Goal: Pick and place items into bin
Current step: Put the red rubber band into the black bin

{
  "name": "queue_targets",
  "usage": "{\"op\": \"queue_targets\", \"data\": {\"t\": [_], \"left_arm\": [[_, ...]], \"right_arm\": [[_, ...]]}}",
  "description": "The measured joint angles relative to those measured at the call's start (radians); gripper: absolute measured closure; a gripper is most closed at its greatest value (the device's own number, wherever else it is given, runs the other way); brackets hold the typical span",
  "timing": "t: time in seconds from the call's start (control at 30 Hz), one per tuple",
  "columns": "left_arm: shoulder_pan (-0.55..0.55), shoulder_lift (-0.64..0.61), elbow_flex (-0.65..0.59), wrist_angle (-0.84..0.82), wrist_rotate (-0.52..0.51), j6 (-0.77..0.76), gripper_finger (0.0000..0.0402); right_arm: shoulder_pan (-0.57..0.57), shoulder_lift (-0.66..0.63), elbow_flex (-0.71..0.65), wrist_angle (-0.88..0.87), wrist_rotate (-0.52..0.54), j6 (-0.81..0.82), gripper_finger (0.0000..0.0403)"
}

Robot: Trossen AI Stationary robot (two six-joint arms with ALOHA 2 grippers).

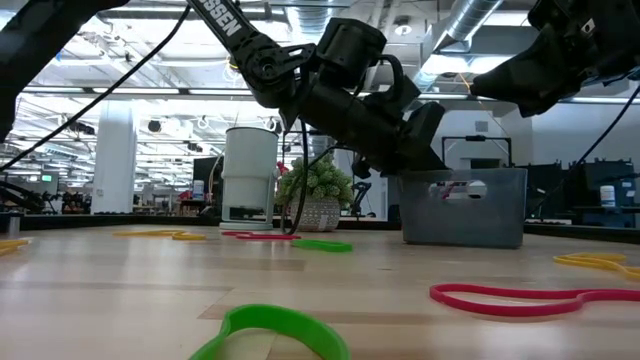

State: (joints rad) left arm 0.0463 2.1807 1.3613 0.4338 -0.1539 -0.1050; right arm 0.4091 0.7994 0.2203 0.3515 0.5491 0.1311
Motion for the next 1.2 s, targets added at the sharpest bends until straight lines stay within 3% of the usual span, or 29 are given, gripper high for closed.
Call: {"op": "queue_targets", "data": {"t": [0.23,0.43,0.53,0.7,0.77,1.03,1.2], "left_arm": [[0.0,0.0,0.0,-0.011,0.07,-0.029,0.0319],[0.002,0.0,0.04,-0.054,0.071,-0.033,0.0319],[0.005,0.0,0.109,-0.176,0.071,-0.032,0.0319],[0.008,-0.002,0.273,-0.598,0.033,-0.032,0.0319],[0.006,-0.002,0.302,-0.692,-0.008,-0.027,0.0319],[-0.017,-0.014,0.327,-0.722,-0.014,0.038,0.0319],[-0.028,-0.124,0.328,-0.808,-0.015,0.059,0.0319]], "right_arm": [[0.0,0.0,0.0,0.0,0.0,0.0,0.0326],[0.0,0.0,0.0,0.0,0.0,0.0,0.0326],[0.0,0.0,0.0,0.0,0.0,0.0,0.0326],[0.0,0.0,0.0,-0.001,0.0,0.0,0.0326],[0.0,0.0,0.0,-0.002,0.0,0.0,0.0326],[0.0,0.0,0.0,-0.004,0.0,0.0,0.0326],[0.0,0.0,0.0,-0.02,0.0,0.0,0.0326]]}}
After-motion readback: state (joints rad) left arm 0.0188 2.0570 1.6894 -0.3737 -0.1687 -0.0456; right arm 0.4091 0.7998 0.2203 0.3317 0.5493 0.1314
